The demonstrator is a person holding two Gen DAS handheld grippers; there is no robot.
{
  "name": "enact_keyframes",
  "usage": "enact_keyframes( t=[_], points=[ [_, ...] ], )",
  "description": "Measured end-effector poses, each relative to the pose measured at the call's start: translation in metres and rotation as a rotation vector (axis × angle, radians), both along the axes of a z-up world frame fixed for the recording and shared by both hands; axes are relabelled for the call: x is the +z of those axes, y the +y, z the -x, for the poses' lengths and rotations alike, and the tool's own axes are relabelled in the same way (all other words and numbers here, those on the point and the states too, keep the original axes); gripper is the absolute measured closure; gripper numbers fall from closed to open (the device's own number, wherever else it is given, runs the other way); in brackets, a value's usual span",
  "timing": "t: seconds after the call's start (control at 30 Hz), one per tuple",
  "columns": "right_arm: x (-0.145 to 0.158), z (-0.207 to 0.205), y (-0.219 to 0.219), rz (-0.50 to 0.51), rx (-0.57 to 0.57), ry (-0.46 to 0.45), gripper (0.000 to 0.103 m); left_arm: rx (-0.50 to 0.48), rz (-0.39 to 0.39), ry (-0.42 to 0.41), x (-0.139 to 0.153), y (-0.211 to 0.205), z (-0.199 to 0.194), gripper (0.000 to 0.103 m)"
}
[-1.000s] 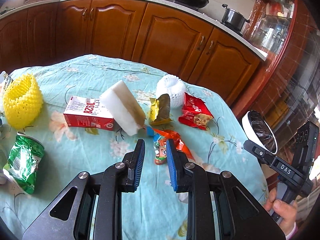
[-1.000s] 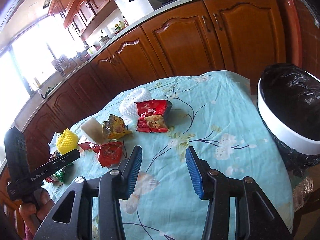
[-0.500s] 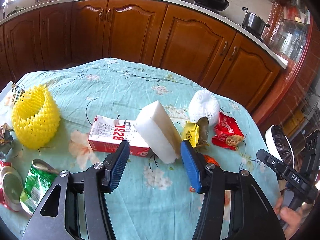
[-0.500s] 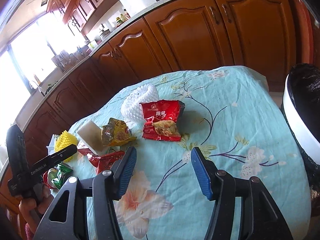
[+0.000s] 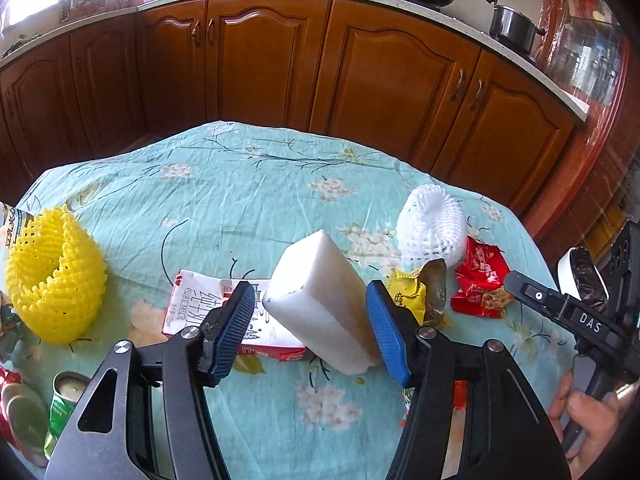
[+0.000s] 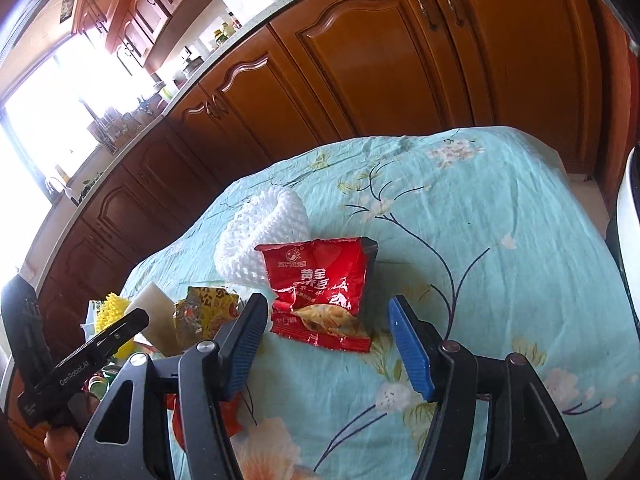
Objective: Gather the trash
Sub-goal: 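Grasp the white foam block with the left tool while the right tool grasps the red snack bag, then carry the foam block and red snack bag over the bin and release both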
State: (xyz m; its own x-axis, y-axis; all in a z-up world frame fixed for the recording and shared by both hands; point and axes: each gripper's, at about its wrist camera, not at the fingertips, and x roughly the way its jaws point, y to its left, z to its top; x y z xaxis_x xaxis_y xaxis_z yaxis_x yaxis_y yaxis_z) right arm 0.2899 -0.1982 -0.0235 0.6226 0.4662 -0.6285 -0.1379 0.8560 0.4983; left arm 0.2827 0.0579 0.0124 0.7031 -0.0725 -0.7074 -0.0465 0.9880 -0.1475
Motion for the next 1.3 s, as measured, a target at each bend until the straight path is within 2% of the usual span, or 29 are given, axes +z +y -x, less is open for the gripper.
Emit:
enact_keyframes(
  t=[0.03,0.07,0.13,0.17,0.2,0.23,0.57,0.8,1.3],
  points=[
    [-0.002,-0.002,0.001,0.003,-0.001,0.004,0.04,-0.008,-0.002,0.004,-0.001,-0.001,-0.001,0.066],
    [-0.004,-0.002,0.001,0.008,-0.002,0.008,0.042,-0.01,-0.005,0.006,-0.002,-0.002,-0.001,0.066],
    [-0.006,-0.001,-0.001,0.002,0.0,0.005,0.066,-0.014,-0.009,-0.008,-0.001,-0.002,0.0,0.069],
    [-0.005,0.001,-0.001,-0.006,0.002,0.0,0.068,-0.016,-0.01,-0.013,0.0,-0.003,0.002,0.071],
    [-0.004,0.003,-0.001,0.019,-0.01,-0.003,0.093,-0.019,-0.008,-0.018,0.002,-0.003,0.003,0.071],
    [-0.002,0.005,-0.001,0.034,-0.013,-0.011,0.098,-0.022,-0.006,-0.025,0.004,-0.003,0.005,0.073],
    [0.022,0.035,-0.007,0.025,0.016,-0.087,0.101,-0.028,0.017,-0.125,0.044,-0.002,0.037,0.074],
    [0.038,0.058,-0.019,0.016,0.005,-0.121,0.101,-0.099,0.052,-0.166,0.066,-0.025,0.055,0.074],
    [0.046,0.115,-0.096,-0.004,-0.122,-0.144,0.101,-0.308,0.069,-0.099,0.047,-0.118,0.073,0.074]
  ],
)
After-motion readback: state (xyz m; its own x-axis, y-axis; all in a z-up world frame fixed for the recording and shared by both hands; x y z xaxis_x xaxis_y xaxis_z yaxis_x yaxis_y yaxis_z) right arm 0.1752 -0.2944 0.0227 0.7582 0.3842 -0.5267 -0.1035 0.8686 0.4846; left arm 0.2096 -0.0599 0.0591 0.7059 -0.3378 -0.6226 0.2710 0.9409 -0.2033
